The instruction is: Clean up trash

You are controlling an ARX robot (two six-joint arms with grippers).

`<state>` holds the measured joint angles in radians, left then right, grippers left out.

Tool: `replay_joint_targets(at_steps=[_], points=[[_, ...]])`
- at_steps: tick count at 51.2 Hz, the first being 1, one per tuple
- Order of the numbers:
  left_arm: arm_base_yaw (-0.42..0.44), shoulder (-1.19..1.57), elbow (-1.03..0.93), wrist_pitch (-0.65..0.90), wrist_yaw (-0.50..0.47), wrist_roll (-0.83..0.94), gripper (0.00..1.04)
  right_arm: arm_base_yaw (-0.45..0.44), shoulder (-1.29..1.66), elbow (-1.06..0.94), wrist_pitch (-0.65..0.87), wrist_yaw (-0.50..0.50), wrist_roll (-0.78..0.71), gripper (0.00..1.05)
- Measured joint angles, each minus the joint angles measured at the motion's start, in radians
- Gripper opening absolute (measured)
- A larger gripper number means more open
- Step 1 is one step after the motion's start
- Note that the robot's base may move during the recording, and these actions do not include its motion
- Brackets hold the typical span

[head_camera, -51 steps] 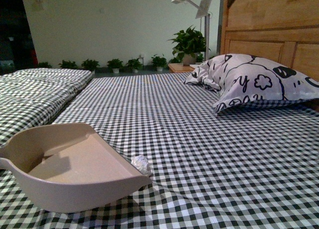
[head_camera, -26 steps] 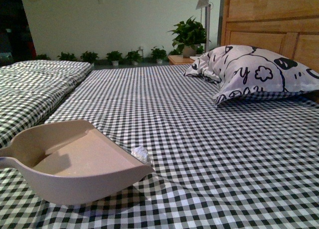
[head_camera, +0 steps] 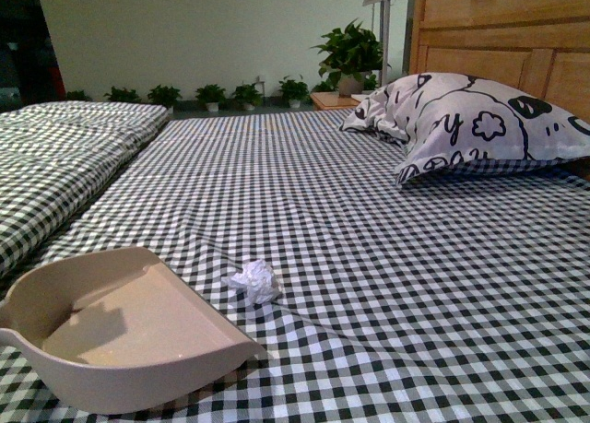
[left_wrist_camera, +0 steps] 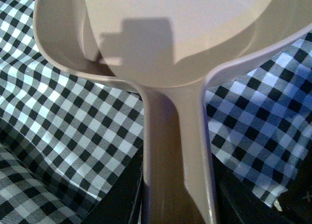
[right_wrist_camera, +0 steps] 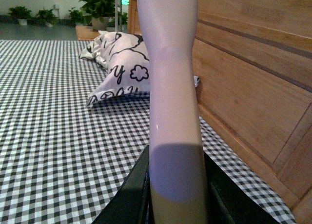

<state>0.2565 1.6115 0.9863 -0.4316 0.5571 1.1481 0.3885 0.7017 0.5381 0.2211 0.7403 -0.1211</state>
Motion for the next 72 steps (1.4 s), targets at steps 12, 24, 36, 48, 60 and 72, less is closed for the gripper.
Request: replay_joint_targets(at_steps=[12, 24, 36, 48, 60, 72], points=[[-0.001, 0.043, -0.002, 0.057, -0.008, 0.020, 0.28, 0.000, 0.000, 0.000, 0.000, 0.000, 0.000, 0.21], [-0.008, 0.080, -0.002, 0.098, -0.005, 0.037, 0.28, 0.000, 0.000, 0.000, 0.000, 0.000, 0.000, 0.21], [-0.013, 0.095, -0.002, 0.109, -0.005, 0.058, 0.28, 0.000, 0.000, 0.000, 0.000, 0.000, 0.000, 0.21], [-0.006, 0.096, -0.001, 0.052, -0.015, 0.092, 0.28, 0.000, 0.000, 0.000, 0.000, 0.000, 0.000, 0.21], [-0.005, 0.096, -0.001, 0.052, -0.016, 0.097, 0.28, 0.000, 0.000, 0.000, 0.000, 0.000, 0.000, 0.21], [-0.005, 0.096, -0.001, 0.052, -0.017, 0.098, 0.28, 0.002, 0.048, 0.093, -0.267, 0.002, 0.089, 0.21]])
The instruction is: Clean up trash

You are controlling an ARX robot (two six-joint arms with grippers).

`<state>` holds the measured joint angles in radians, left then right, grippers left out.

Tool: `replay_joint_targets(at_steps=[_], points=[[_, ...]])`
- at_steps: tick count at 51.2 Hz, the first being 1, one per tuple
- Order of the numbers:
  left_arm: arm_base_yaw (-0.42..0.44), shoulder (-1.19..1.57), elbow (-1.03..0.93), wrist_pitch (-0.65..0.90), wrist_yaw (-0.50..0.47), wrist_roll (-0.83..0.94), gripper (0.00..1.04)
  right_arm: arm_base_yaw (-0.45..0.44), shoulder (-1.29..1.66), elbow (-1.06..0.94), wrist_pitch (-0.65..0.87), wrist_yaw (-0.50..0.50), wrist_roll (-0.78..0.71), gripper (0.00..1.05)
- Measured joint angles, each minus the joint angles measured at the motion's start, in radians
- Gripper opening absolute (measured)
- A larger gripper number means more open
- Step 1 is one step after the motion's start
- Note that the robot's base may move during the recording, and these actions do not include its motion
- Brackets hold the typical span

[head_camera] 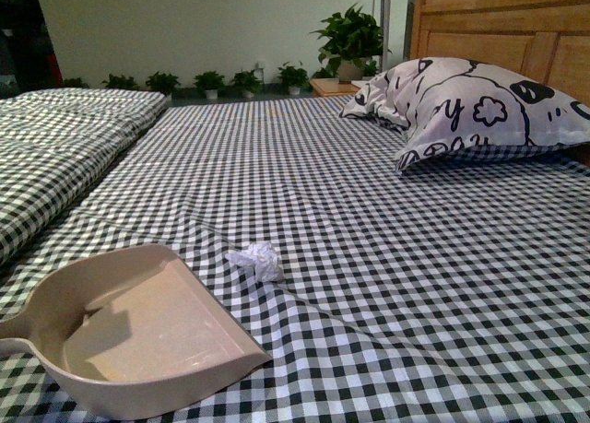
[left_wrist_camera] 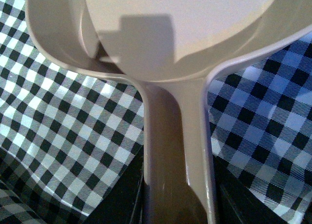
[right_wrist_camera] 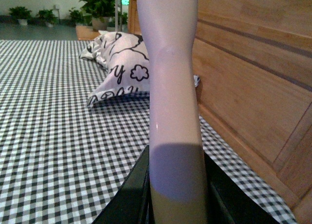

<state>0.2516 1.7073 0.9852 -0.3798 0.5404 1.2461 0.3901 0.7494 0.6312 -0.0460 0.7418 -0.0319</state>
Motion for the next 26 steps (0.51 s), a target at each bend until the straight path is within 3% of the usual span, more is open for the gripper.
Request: replay_joint_targets(at_steps=[3, 6, 16, 26], points=[[0.000, 0.000, 0.000, 0.000, -0.002, 0.001, 0.28, -0.008, 0.046, 0.074, -0.205, -0.047, 0.060, 0.21], [0.000, 0.000, 0.000, 0.000, -0.002, 0.002, 0.28, -0.026, 0.090, 0.096, -0.271, -0.098, 0.087, 0.21], [0.000, 0.000, 0.000, 0.000, -0.002, 0.004, 0.28, -0.103, 0.250, 0.160, -0.244, -0.221, 0.099, 0.21], [0.000, 0.000, 0.000, 0.000, -0.002, 0.005, 0.28, -0.122, 0.424, 0.249, -0.160, -0.346, 0.096, 0.21]])
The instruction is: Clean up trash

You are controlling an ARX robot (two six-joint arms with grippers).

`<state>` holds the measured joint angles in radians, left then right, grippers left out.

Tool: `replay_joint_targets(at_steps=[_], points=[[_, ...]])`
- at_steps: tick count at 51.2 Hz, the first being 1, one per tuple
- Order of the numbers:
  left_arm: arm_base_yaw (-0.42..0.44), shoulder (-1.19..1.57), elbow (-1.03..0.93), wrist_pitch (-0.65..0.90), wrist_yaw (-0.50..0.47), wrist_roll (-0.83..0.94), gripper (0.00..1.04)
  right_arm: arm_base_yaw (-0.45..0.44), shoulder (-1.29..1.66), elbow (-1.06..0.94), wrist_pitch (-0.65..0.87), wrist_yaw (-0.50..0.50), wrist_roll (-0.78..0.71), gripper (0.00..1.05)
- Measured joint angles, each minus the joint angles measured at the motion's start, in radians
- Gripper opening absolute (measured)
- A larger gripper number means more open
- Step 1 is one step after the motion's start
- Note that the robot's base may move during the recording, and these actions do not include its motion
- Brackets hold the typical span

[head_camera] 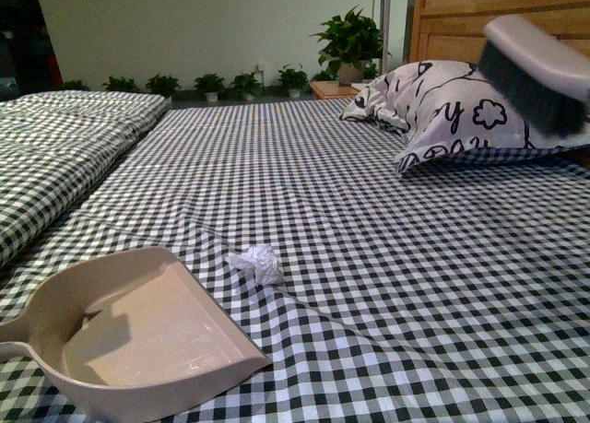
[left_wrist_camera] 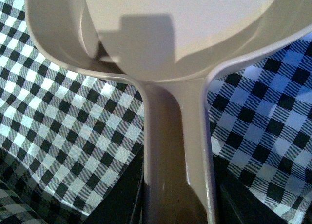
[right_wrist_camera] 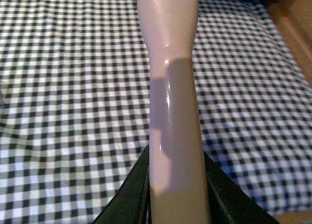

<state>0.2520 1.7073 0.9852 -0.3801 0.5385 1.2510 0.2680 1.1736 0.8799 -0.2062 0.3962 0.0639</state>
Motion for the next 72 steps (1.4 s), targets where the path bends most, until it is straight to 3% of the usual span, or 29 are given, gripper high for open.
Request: replay_joint_targets(at_steps=[14, 30, 48, 72], points=[[0.000, 0.000, 0.000, 0.000, 0.000, 0.001, 0.28, 0.041, 0.331, 0.140, 0.102, -0.102, -0.066, 0.21], [0.000, 0.000, 0.000, 0.000, 0.000, 0.002, 0.28, 0.116, 0.615, 0.278, 0.139, -0.084, -0.130, 0.21], [0.000, 0.000, 0.000, 0.000, 0.000, 0.002, 0.28, 0.162, 0.689, 0.324, 0.146, -0.072, -0.126, 0.21], [0.000, 0.000, 0.000, 0.000, 0.000, 0.002, 0.28, 0.213, 0.696, 0.241, 0.181, -0.092, -0.117, 0.21]])
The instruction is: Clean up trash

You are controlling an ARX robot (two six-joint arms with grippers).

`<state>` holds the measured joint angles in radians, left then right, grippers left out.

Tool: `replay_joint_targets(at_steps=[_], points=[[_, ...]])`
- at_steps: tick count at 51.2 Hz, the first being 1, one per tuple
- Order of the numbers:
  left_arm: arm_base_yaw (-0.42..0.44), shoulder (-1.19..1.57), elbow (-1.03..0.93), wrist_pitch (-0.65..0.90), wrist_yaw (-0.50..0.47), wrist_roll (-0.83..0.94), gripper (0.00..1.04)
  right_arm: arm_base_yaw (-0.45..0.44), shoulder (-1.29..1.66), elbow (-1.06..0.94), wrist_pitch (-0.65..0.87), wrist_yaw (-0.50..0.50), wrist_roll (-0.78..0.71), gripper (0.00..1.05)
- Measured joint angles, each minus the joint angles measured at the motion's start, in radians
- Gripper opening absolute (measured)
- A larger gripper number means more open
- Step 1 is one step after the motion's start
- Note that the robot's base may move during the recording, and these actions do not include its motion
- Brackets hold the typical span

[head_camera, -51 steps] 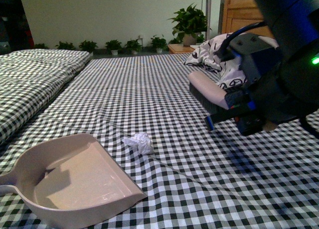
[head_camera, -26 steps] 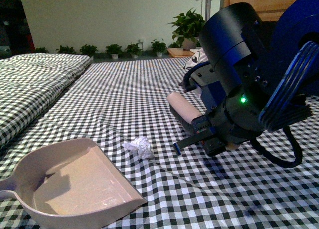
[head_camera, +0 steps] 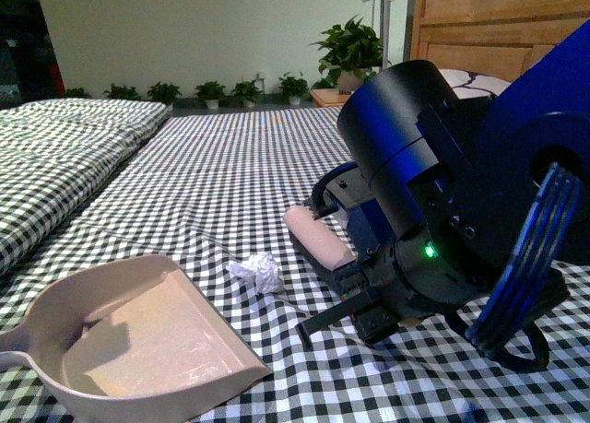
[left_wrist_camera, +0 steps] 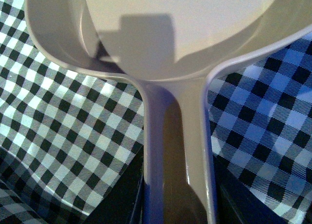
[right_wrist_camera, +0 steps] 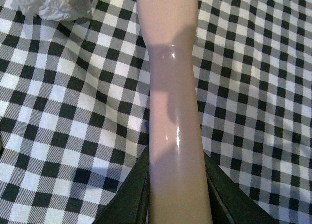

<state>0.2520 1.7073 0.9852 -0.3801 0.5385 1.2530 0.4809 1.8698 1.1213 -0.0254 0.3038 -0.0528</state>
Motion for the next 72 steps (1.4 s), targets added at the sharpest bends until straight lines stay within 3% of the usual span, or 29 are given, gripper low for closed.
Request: replay_joint_targets(at_steps=[23, 36, 47, 58, 72], points=[[0.000, 0.000, 0.000, 0.000, 0.000, 0.000, 0.28, 0.047, -0.048, -0.063, 0.003, -0.087, 0.008, 0.21], [0.000, 0.000, 0.000, 0.000, 0.000, 0.000, 0.28, 0.110, -0.161, -0.120, -0.068, -0.254, 0.011, 0.21], [0.000, 0.000, 0.000, 0.000, 0.000, 0.000, 0.28, 0.102, -0.271, -0.141, -0.145, -0.365, 0.032, 0.21], [0.000, 0.000, 0.000, 0.000, 0.000, 0.000, 0.28, 0.049, -0.300, -0.140, -0.134, -0.349, 0.035, 0.21], [0.000, 0.000, 0.000, 0.000, 0.000, 0.000, 0.28, -0.098, -0.245, -0.097, -0.044, -0.248, 0.064, 0.21]])
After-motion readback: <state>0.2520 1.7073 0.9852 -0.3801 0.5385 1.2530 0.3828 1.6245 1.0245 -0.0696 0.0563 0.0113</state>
